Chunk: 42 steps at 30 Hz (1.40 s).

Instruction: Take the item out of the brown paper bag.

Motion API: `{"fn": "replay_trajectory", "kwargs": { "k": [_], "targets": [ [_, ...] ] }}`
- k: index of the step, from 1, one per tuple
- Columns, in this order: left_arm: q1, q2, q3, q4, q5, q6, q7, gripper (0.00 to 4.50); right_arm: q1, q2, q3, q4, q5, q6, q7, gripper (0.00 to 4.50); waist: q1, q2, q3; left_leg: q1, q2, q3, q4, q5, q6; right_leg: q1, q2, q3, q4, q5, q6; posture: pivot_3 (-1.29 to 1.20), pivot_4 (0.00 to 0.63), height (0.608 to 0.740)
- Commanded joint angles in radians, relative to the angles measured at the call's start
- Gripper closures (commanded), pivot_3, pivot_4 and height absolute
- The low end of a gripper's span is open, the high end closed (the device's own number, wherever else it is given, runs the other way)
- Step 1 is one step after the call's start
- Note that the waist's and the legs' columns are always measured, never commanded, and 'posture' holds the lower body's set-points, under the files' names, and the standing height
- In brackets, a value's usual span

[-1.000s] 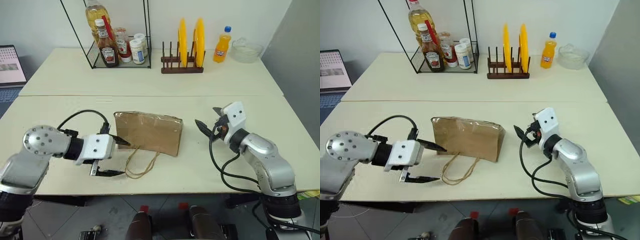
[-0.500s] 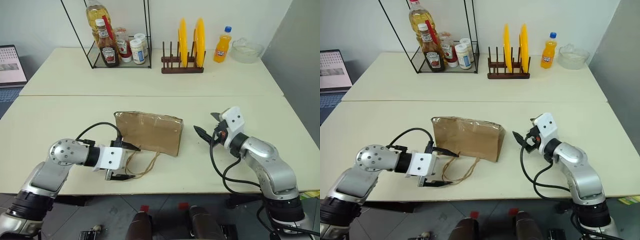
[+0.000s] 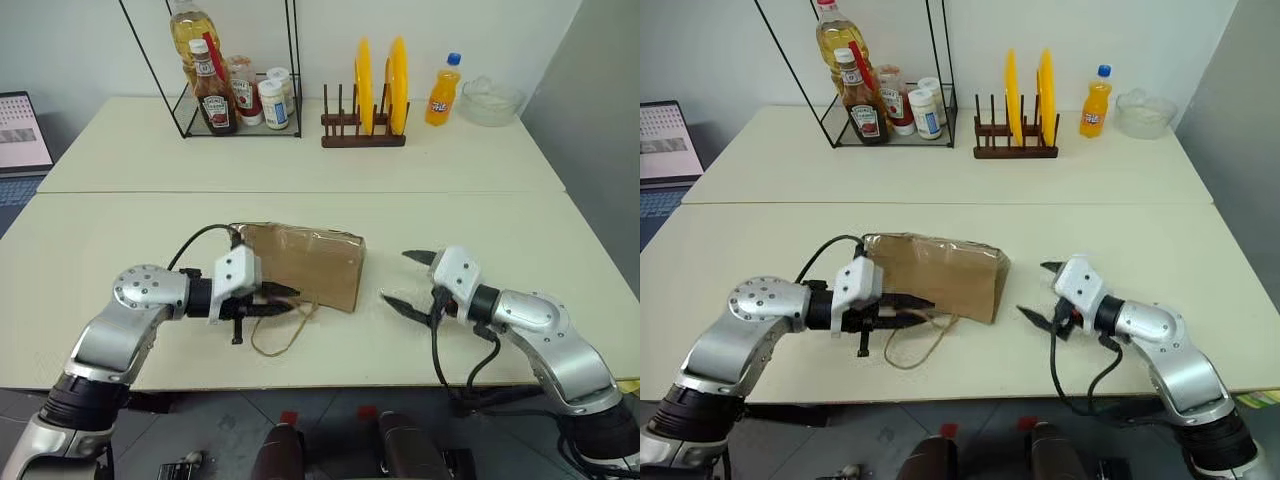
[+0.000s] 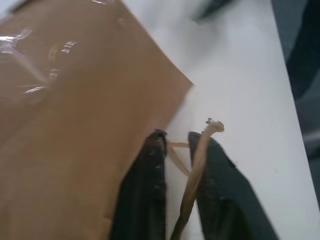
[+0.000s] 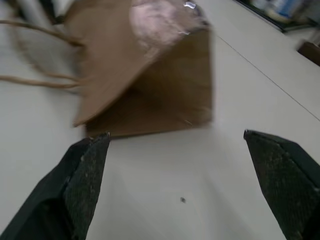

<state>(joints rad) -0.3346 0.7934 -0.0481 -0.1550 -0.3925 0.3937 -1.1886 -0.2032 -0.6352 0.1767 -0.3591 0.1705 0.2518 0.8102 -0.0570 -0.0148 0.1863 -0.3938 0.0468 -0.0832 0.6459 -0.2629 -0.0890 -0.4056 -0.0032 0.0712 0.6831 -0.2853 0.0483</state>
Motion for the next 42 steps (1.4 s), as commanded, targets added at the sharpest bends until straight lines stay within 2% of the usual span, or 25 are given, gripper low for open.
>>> {"fn": "replay_trajectory", "kwargs": {
  "k": [1,8,9,12,17,22,28,37,42],
  "targets": [
    [-0.04,-0.019,0.058,-0.006,-0.069,0.106,0.053,4.46,-0.005,-0.032,0.046,0.051,-0.025,-0.188,0.121,0.0,0.0,0.0,0.0,0.0,0.0,0.0,0.0,0.0,0.0,0.001,0.0,0.0,0.0,0.0,0.0,0.0,0.15,0.74],
    [-0.079,-0.051,0.093,-0.045,-0.143,0.263,0.152,4.46,-0.085,-0.012,0.168,0.242,-0.113,-0.578,0.263,0.0,-0.001,0.0,0.0,0.001,0.0,0.0,0.001,0.0,0.0,0.001,0.0,0.0,0.001,0.0,0.0,0.0,0.15,0.74],
    [-0.084,-0.058,0.098,-0.049,-0.153,0.283,0.171,4.46,-0.106,0.001,0.192,0.283,-0.144,-0.685,0.266,0.0,-0.001,0.0,0.0,0.001,0.0,0.0,0.001,0.0,0.0,0.001,0.0,0.0,0.001,0.0,0.0,0.0,0.15,0.74],
    [-0.091,-0.069,0.108,-0.061,-0.176,0.321,0.201,4.46,-0.182,0.05,0.234,0.424,-0.297,-0.962,0.175,0.0,-0.002,0.0,0.0,0.002,0.0,0.0,0.001,0.0,0.0,0.001,0.0,0.0,0.001,0.0,0.0,0.0,0.15,0.74],
    [-0.098,-0.077,0.125,-0.083,-0.212,0.37,0.234,4.46,-0.308,0.146,0.278,0.632,-0.493,-1.211,0.017,0.0,-0.001,0.0,0.0,0.002,0.0,0.0,0.001,0.001,-0.001,0.001,0.0,0.0,0.002,0.0,0.0,0.0,0.15,0.74],
    [-0.112,-0.091,0.159,-0.074,-0.259,0.422,0.28,4.46,-0.387,0.228,0.322,0.75,-0.663,-1.254,-0.12,0.0,-0.001,-0.001,-0.001,0.003,0.0,0.0,0.001,0.001,-0.003,0.001,0.0,0.0,0.004,0.0,-0.001,0.0,0.15,0.74],
    [-0.122,-0.093,0.175,-0.085,-0.3,0.458,0.307,4.46,-0.478,0.294,0.367,0.844,-0.869,-1.222,-0.302,0.0,-0.005,-0.001,-0.001,0.007,0.0,0.001,0.0,0.002,-0.003,0.001,0.0,0.001,0.008,0.0,-0.001,0.0,0.15,0.74],
    [-0.134,-0.091,0.182,-0.081,-0.331,0.476,0.321,4.46,-0.581,0.315,0.454,0.927,-1.092,-1.108,-0.52,0.0,-0.005,-0.002,-0.001,0.01,0.0,0.001,0.0,0.002,-0.003,0.002,0.0,0.002,0.013,-0.001,-0.003,0.0,0.15,0.74],
    [-0.139,-0.09,0.181,-0.078,-0.339,0.477,0.323,4.46,-0.617,0.309,0.497,0.96,-1.14,-1.059,-0.573,0.0,-0.006,-0.002,-0.002,0.011,0.0,0.001,0.0,0.002,-0.003,0.002,0.0,0.002,0.014,-0.001,-0.003,0.0,0.15,0.74]
  ]
}}
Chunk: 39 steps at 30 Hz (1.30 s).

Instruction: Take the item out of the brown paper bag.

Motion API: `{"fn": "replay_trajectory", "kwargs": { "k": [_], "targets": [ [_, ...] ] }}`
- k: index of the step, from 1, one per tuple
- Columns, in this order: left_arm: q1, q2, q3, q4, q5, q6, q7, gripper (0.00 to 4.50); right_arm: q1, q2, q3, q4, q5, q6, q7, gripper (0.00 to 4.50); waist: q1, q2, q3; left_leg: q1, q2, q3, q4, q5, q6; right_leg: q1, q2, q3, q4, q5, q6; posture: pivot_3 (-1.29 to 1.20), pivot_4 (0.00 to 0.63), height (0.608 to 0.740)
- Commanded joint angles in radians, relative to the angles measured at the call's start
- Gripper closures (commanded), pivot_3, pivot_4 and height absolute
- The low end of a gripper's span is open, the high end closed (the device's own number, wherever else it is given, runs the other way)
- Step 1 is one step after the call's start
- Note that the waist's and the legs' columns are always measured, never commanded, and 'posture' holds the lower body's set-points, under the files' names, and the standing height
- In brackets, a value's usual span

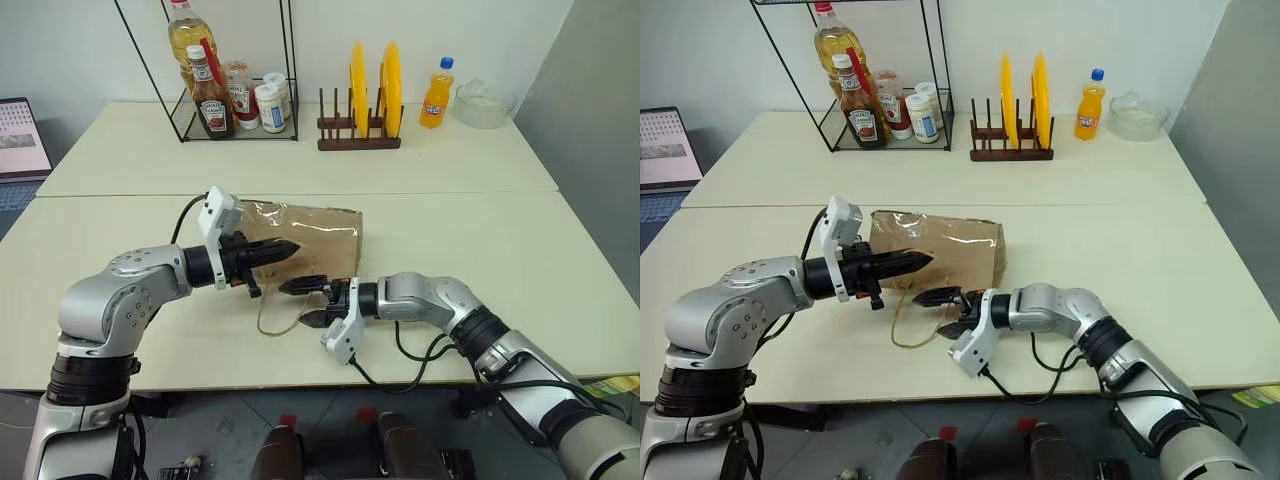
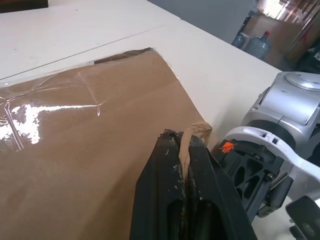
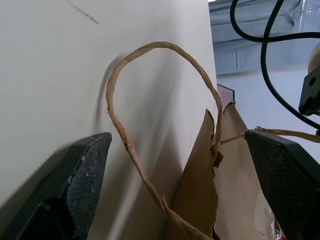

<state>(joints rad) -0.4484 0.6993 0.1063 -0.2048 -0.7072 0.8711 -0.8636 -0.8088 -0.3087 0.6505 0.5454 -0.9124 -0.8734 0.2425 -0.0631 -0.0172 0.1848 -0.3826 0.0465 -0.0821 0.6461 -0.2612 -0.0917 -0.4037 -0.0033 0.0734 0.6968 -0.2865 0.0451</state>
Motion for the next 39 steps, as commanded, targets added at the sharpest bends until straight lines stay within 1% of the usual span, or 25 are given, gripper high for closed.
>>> {"fn": "replay_trajectory", "kwargs": {
  "k": [1,4,9,13,14,15,21,26,32,39],
  "targets": [
    [-0.024,0.005,0.026,-0.028,-0.024,-0.001,-0.003,4.46,-0.014,-0.019,0.028,0.059,-0.054,0.067,-0.009,0.0,0.0,0.0,0.0,0.0,0.0,0.0,0.0,0.0,0.0,0.0,0.0,0.0,0.0,0.0,0.0,0.0,0.15,0.74],
    [-0.023,0.006,0.026,-0.027,-0.022,-0.004,-0.005,4.5,-0.019,-0.02,0.037,0.072,-0.025,0.054,-0.005,0.66,-0.002,0.0,0.0,0.0,0.0,0.0,0.0,0.0,0.0,0.0,0.0,0.0,0.0,0.0,0.0,0.0,0.15,0.74],
    [-0.025,0.009,0.03,-0.019,-0.02,-0.006,-0.006,4.5,-0.013,-0.03,0.039,0.058,0.007,0.045,0.004,2.52,0.0,-0.001,0.0,0.0,0.0,0.0,0.0,0.0,0.0,0.001,0.0,0.0,0.0,0.0,0.0,0.0,0.15,0.74],
    [-0.034,0.011,0.032,-0.005,-0.015,-0.01,-0.006,4.5,0.009,-0.041,0.034,0.034,0.062,0.034,0.043,4.01,0.0,-0.001,0.0,-0.001,-0.001,0.0,0.0,0.0,0.0,0.001,0.0,0.0,-0.001,0.0,0.0,0.0,0.15,0.74],
    [-0.039,0.01,0.033,0.0,-0.012,-0.012,-0.004,4.5,0.016,-0.046,0.032,0.027,0.078,0.035,0.057,4.32,0.001,-0.001,-0.001,-0.001,0.0,0.0,0.0,0.0,0.0,0.001,0.0,0.0,-0.001,0.0,0.0,0.0,0.15,0.74],
    [-0.042,0.01,0.033,0.005,-0.011,-0.013,-0.003,4.5,0.023,-0.051,0.029,0.021,0.096,0.037,0.07,4.46,0.001,-0.001,-0.001,-0.001,0.0,0.0,0.0,0.0,0.0,0.001,0.0,0.0,-0.001,0.0,0.0,0.0,0.15,0.74],
    [-0.097,0.003,0.042,0.043,-0.011,-0.009,0.012,4.5,0.098,-0.075,0.01,-0.026,0.247,0.055,0.214,4.46,0.006,-0.001,-0.001,-0.001,-0.001,-0.001,-0.001,0.0,0.0,0.001,-0.001,-0.001,-0.002,0.0,0.0,0.0,0.15,0.74],
    [-0.199,-0.013,0.056,0.104,-0.021,0.011,0.041,4.5,0.157,-0.093,0.017,-0.046,0.399,0.08,0.387,4.46,0.006,-0.002,-0.001,-0.001,-0.001,-0.001,-0.001,0.0,0.0,0.002,-0.001,-0.001,-0.004,0.0,0.0,0.0,0.15,0.74],
    [-0.313,-0.044,0.071,0.17,-0.017,0.016,0.079,4.5,0.175,-0.094,0.016,-0.051,0.47,0.1,0.494,4.46,0.005,-0.003,0.0,-0.001,0.0,-0.001,-0.001,0.0,0.0,0.002,0.0,-0.001,-0.005,0.0,0.0,0.0,0.15,0.74],
    [-0.403,-0.064,0.06,0.192,-0.007,0.0,0.087,4.5,0.184,-0.087,0.015,-0.047,0.477,0.107,0.524,4.46,0.005,-0.003,0.0,-0.001,0.0,-0.001,-0.001,0.0,0.0,0.002,-0.001,-0.002,-0.006,0.0,0.0,0.0,0.15,0.74]
  ]
}}
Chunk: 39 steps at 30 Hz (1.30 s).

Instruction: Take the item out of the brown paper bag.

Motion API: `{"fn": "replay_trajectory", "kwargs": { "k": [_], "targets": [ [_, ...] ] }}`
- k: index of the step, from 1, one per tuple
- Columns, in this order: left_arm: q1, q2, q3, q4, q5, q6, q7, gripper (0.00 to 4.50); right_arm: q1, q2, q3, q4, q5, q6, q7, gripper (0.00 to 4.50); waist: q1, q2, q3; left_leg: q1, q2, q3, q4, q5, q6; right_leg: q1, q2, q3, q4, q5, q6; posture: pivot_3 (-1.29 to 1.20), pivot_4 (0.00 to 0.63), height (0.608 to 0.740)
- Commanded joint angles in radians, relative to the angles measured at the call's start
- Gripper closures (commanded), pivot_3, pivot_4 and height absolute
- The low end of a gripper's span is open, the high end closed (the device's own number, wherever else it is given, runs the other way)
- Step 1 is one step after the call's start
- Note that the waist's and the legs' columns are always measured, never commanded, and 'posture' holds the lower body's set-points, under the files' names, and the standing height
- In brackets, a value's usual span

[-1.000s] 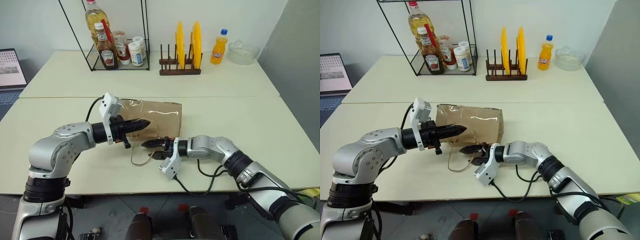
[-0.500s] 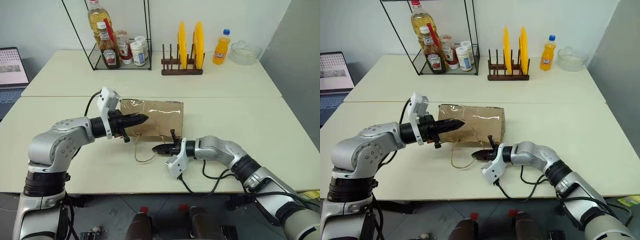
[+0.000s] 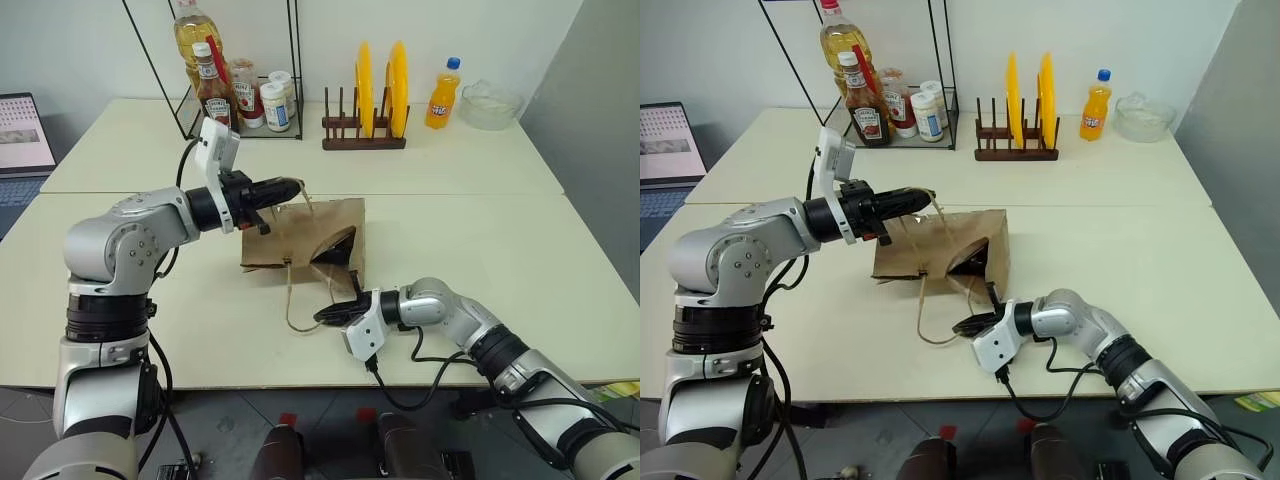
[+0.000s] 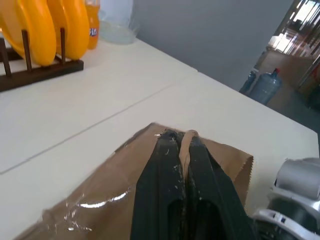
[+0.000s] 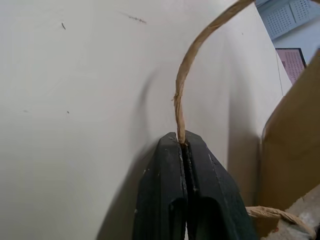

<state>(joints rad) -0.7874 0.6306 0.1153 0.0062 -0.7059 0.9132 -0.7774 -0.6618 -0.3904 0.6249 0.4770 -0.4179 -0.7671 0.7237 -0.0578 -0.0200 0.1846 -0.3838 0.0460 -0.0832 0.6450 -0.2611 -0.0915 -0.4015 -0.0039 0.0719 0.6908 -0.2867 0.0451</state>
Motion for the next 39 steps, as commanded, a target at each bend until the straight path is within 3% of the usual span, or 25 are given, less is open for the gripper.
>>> {"fn": "replay_trajectory", "kwargs": {
  "k": [1,29,32,39],
  "targets": [
    [-0.074,0.004,0.05,-0.016,-0.008,-0.044,0.0,4.5,0.036,-0.002,0.039,0.024,-0.018,0.002,0.042,4.46,0.0,0.0,0.0,0.0,0.0,0.0,0.0,0.0,0.0,0.0,0.0,0.0,0.0,0.0,0.0,0.0,0.15,0.74],
    [-0.123,0.008,0.023,0.053,0.05,-0.14,-0.078,4.5,0.026,0.019,-0.006,0.034,-0.006,0.035,0.025,4.46,-0.001,0.0,0.0,0.004,0.0,-0.001,0.0,0.0,0.0,0.007,0.0,-0.001,-0.004,0.0,0.0,0.0,0.15,0.74],
    [-0.117,0.006,0.023,0.047,0.048,-0.136,-0.08,4.5,0.034,0.007,-0.032,0.001,0.027,0.05,0.034,3.87,-0.001,0.0,0.0,0.004,0.0,-0.002,0.0,0.0,0.0,0.007,0.0,-0.001,-0.004,0.0,0.0,0.0,0.15,0.74],
    [-0.107,0.008,0.016,0.051,0.061,-0.146,-0.094,4.5,0.097,-0.044,-0.097,-0.131,0.083,0.053,0.014,1.66,0.002,0.0,0.0,0.003,0.0,-0.002,0.0,0.0,0.0,0.007,0.0,-0.002,-0.006,0.0,0.0,0.0,0.15,0.74]
  ]
}}
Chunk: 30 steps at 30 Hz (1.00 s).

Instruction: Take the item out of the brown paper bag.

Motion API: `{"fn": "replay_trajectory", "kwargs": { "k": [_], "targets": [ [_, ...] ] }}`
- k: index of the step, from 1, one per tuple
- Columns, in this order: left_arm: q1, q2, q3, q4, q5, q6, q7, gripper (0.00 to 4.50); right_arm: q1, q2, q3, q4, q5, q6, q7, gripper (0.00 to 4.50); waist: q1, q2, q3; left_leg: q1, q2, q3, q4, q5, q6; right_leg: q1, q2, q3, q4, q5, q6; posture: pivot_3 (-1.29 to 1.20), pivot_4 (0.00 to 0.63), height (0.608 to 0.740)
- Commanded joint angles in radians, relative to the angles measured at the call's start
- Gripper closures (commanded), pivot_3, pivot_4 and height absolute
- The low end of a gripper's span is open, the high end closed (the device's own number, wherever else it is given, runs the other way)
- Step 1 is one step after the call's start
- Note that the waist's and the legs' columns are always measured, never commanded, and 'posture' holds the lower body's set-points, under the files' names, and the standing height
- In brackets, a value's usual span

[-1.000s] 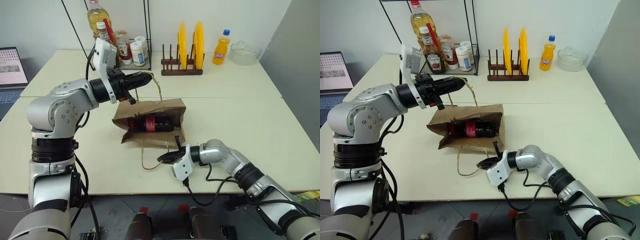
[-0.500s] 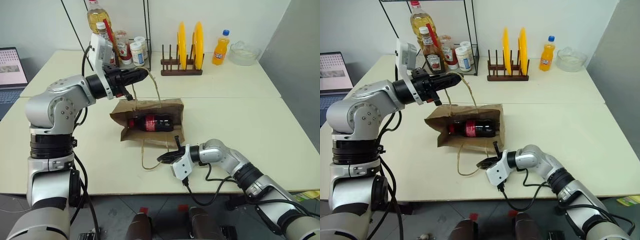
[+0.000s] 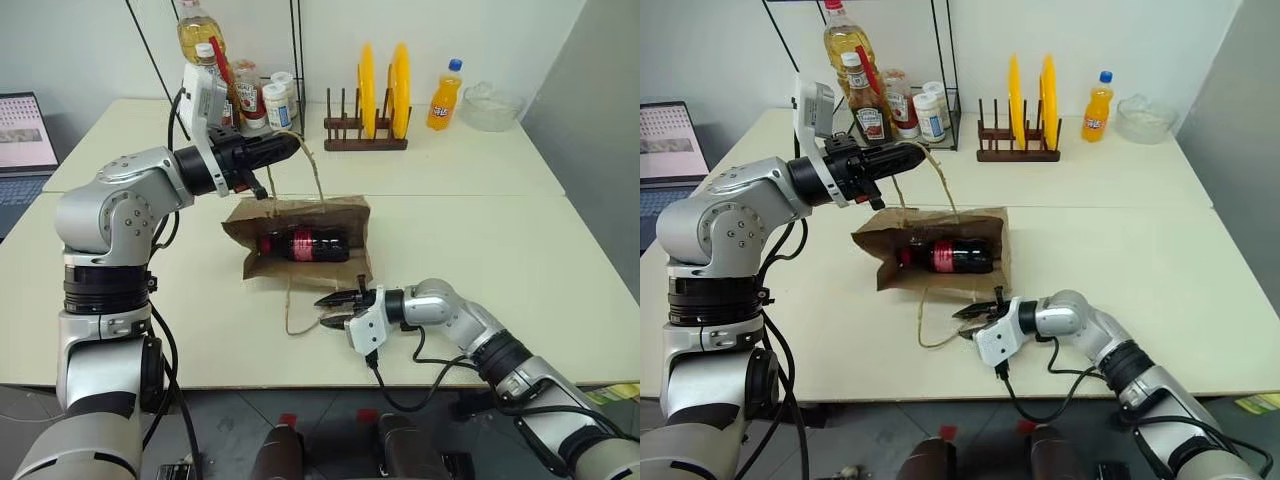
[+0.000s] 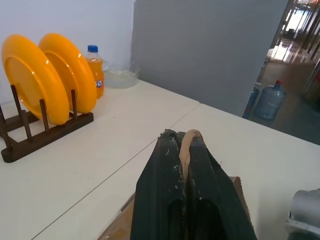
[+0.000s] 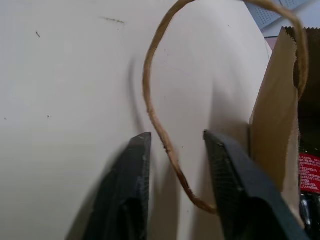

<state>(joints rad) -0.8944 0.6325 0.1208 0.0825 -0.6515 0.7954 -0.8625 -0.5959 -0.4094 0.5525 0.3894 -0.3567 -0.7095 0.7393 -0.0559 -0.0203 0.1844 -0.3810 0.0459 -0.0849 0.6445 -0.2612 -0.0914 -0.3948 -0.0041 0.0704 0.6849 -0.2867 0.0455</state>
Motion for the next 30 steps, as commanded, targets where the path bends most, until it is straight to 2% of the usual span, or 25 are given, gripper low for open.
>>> {"fn": "replay_trajectory", "kwargs": {
  "k": [1,3,5,12,15,18,20,22,23,26,30],
  "targets": [
    [0.002,0.006,0.01,-0.025,0.009,-0.03,-0.011,4.5,0.043,-0.035,-0.034,-0.06,0.029,-0.009,-0.006,1.29,0.0,0.0,0.0,0.0,0.0,0.0,0.0,0.0,0.0,0.0,0.0,0.0,-0.001,0.0,0.0,0.0,0.15,0.74],
    [0.0,0.007,0.009,-0.022,0.013,-0.031,-0.014,4.5,0.072,-0.068,-0.061,-0.099,0.051,-0.019,-0.011,0.55,-0.001,0.0,0.0,0.0,0.0,0.0,0.0,0.0,0.0,0.0,0.0,0.0,-0.001,0.0,0.0,0.0,0.15,0.74],
    [-0.001,0.008,0.009,-0.021,0.016,-0.032,-0.017,4.5,0.108,-0.113,-0.093,-0.146,0.082,-0.026,-0.008,0.04,0.003,0.0,0.0,-0.001,0.0,0.0,0.0,0.0,0.0,0.0,0.0,0.0,-0.001,0.0,0.0,0.0,0.15,0.74],
    [-0.001,0.009,0.009,-0.03,0.014,-0.027,-0.021,4.5,0.255,-0.278,-0.194,-0.355,0.198,0.053,0.042,0.04,0.004,0.0,0.001,-0.002,0.0,0.0,-0.001,0.0,0.0,0.0,0.0,0.0,-0.003,0.0,0.001,0.0,0.15,0.74],
    [-0.004,0.009,0.009,-0.028,0.016,-0.028,-0.025,4.5,0.269,-0.295,-0.232,-0.435,0.259,0.164,0.063,0.04,-0.003,0.0,0.001,-0.001,0.0,0.0,0.0,0.0,0.0,0.0,0.0,0.0,-0.003,0.0,0.001,0.0,0.15,0.74],
    [-0.009,0.008,0.008,-0.024,0.017,-0.03,-0.027,4.5,0.238,-0.268,-0.264,-0.538,0.374,0.358,0.091,0.61,-0.006,0.0,0.001,-0.001,0.0,0.0,0.0,0.0,0.0,0.0,0.001,0.001,-0.002,0.0,0.001,0.0,0.15,0.74],
    [-0.012,0.007,0.006,-0.021,0.019,-0.033,-0.028,4.5,0.219,-0.243,-0.27,-0.612,0.469,0.524,0.112,1.38,-0.004,0.0,0.001,-0.001,0.0,0.0,0.0,0.0,0.0,0.0,0.001,0.0,-0.002,0.001,0.001,0.0,0.15,0.74],
    [-0.014,0.005,0.003,-0.02,0.021,-0.034,-0.027,4.5,0.204,-0.212,-0.275,-0.72,0.649,0.786,0.117,1.97,-0.001,0.0,0.001,-0.001,0.0,0.0,0.0,0.0,0.0,0.0,0.001,0.0,-0.003,0.001,0.001,0.0,0.15,0.74],
    [-0.014,0.004,0.002,-0.021,0.021,-0.034,-0.027,4.5,0.195,-0.196,-0.283,-0.766,0.737,0.905,0.107,1.97,0.0,0.0,0.001,-0.001,0.0,-0.001,0.0,0.0,0.0,0.0,0.001,0.0,-0.003,0.001,0.001,0.0,0.15,0.74],
    [-0.013,0.002,0.001,-0.026,0.021,-0.033,-0.026,4.5,0.132,-0.129,-0.318,-0.836,0.967,1.191,0.044,2.66,0.002,0.0,0.001,-0.002,0.0,-0.002,0.0,0.0,0.0,0.0,0.0,-0.001,-0.003,0.001,0.001,0.0,0.15,0.74],
    [-0.014,0.004,0.003,-0.028,0.02,-0.032,-0.025,4.5,0.039,-0.029,-0.328,-0.817,1.094,1.371,-0.007,4.13,0.002,0.0,0.002,-0.002,0.0,-0.002,0.0,0.0,0.0,0.0,0.0,-0.001,-0.003,0.001,0.001,0.0,0.15,0.74]
  ]
}}
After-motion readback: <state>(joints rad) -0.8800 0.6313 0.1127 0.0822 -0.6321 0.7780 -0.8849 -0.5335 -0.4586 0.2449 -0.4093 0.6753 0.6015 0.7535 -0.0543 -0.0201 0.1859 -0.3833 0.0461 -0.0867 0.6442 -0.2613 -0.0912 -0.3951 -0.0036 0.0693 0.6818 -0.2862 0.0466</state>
